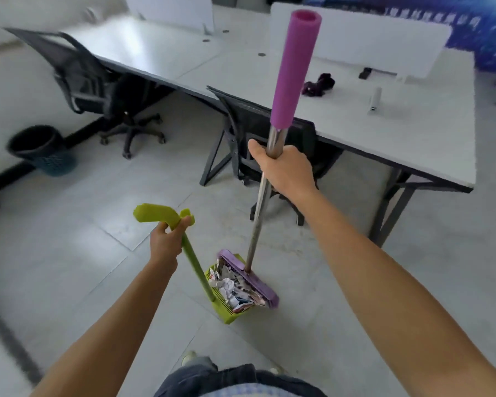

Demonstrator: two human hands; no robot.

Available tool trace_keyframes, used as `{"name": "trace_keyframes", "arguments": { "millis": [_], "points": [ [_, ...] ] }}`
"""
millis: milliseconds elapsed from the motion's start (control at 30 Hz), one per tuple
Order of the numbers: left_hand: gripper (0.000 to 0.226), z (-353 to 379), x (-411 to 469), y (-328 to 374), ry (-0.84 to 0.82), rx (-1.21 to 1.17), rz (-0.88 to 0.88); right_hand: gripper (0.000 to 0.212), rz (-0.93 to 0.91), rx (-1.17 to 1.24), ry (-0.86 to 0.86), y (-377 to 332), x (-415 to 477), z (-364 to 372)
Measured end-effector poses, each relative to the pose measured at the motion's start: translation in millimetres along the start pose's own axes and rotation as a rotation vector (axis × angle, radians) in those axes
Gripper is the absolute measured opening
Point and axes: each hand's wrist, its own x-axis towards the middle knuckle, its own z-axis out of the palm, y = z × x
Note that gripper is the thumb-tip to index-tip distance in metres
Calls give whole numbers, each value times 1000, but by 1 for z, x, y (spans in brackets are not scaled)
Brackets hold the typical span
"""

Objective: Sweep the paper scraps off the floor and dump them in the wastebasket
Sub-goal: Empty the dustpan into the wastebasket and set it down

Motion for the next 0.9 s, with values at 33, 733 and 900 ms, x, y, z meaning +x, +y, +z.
{"name": "trace_keyframes", "arguments": {
  "millis": [33,733,900],
  "points": [
    [20,-16,3,-1,38,-19,-1,56,-27,-1,-43,-12,2,13],
    [21,-311,119,-16,468,-148,-78,51,-304,-115,-493,-224,21,310],
    [20,-337,148,-12,544,-208,-111,47,-340,-110,-555,-248,42,348]
  ]
}}
